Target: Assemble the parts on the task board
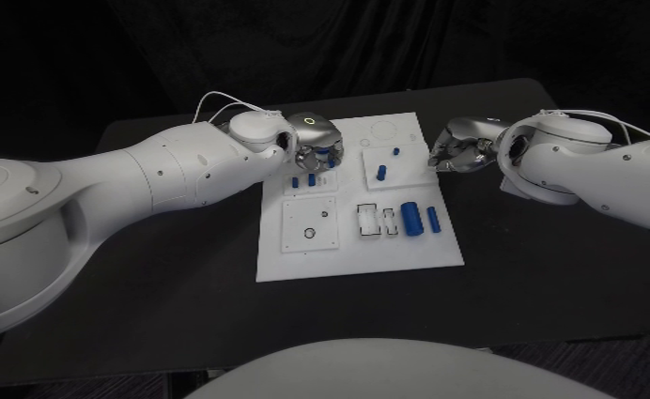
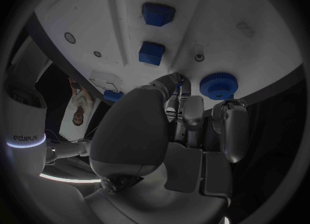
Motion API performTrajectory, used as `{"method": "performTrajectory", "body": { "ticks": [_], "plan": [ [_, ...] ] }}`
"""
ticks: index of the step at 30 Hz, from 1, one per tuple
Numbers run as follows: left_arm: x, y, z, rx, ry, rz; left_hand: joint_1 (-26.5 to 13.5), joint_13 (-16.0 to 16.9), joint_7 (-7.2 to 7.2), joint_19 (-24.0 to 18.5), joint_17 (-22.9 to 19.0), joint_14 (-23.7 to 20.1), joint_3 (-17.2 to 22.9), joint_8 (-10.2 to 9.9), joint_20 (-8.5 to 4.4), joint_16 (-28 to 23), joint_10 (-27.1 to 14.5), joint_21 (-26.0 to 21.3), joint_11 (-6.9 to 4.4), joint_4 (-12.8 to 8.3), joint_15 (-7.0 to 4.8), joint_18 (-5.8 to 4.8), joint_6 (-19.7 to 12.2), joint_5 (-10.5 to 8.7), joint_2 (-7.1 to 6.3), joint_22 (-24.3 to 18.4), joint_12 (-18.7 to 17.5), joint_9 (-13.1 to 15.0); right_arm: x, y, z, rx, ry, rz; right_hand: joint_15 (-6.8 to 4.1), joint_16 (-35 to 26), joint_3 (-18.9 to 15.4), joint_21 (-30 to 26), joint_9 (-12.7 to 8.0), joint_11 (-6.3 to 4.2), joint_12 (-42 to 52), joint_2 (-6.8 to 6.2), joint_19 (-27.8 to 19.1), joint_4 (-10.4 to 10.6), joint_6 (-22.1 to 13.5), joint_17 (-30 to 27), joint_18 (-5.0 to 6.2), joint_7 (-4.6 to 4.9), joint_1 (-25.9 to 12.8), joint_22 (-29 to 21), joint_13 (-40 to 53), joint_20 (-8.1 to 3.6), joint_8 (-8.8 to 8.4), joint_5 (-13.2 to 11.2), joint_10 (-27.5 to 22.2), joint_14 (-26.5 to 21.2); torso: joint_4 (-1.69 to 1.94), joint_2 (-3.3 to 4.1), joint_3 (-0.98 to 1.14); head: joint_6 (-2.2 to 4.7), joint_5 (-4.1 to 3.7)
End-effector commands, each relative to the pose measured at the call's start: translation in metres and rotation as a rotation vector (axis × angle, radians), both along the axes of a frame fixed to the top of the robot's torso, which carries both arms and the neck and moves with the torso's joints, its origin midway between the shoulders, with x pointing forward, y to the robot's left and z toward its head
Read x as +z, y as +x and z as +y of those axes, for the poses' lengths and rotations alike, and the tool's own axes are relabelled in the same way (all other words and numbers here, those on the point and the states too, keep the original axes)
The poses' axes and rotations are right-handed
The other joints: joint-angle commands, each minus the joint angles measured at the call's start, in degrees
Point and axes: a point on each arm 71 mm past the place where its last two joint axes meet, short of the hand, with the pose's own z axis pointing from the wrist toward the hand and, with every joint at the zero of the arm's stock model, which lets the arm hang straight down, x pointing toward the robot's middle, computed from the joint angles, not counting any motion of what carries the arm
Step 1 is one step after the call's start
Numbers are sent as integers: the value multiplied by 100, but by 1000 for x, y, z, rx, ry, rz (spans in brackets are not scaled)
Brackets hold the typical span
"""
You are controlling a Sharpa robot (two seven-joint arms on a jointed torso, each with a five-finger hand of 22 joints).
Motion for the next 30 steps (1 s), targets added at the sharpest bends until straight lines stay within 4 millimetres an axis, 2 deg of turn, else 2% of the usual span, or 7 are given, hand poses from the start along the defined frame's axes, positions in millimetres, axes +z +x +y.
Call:
{"method": "performTrajectory", "body": {
  "ticks": [1,8,13,18,25,30],
  "plan": [
    [-1,-2,-2,-21,-7,-3,-15,-9,30,-24,-18,-47,23,-4,-4,-45,66,-35,10,-31,22,32,66,40,55,1179,-30,-2,-1,0,-2,-9,-4,2,30,-30,-5,-32,9,29,-24,7,-26,-34,36,1222,86,8,8,946,1331,3,6,3,416,497,-3,-1,5,-1,-2],
    [1,-3,2,-30,-31,-32,14,7,64,-2,11,-20,31,43,-6,-36,273,-7,15,-97,40,24,240,80,88,1190,2,12,-1,-1,-4,-14,-4,3,30,-30,-5,-32,9,29,-24,7,-26,-34,36,1222,86,8,8,946,1331,3,6,3,416,497,0,0,2,-1,-1],
    [5,-5,7,-39,-53,-59,13,6,75,15,26,1,24,49,-7,-28,337,14,22,-115,52,19,285,98,83,1197,0,11,-1,-2,-7,-19,-6,4,30,-30,-5,-32,9,29,-24,7,-26,-34,36,1222,86,8,8,946,1331,3,6,3,416,497,0,-2,3,-1,62],
    [16,-6,14,-49,-78,-96,19,-16,74,20,8,11,31,62,-9,-40,371,15,17,-133,44,18,354,115,87,1198,-36,13,-2,-2,-10,-26,-9,7,32,-37,2,-44,11,33,-27,15,-29,-40,38,1216,88,9,10,944,1327,5,5,4,412,495,13,-9,1,-1,76],
    [33,-9,31,-50,-99,-134,9,-67,51,-12,-65,-11,42,13,-11,-87,333,-39,1,-143,29,31,329,125,74,1180,-132,-13,-2,-3,-13,-32,-12,9,32,-37,2,-44,11,33,-27,15,-29,-40,38,1216,88,9,10,944,1327,5,5,4,412,495,27,-11,-2,-1,48],
    [34,-10,42,-32,-87,-121,-7,-85,42,-34,-110,-36,45,-9,-11,-114,314,-73,-6,-132,21,39,313,114,80,1169,-168,-23,-2,-3,-15,-35,-13,11,34,-40,2,-46,12,33,-31,16,-29,-42,40,1213,88,11,7,944,1323,6,4,3,408,494,41,-21,10,-1,53]
  ]
}}
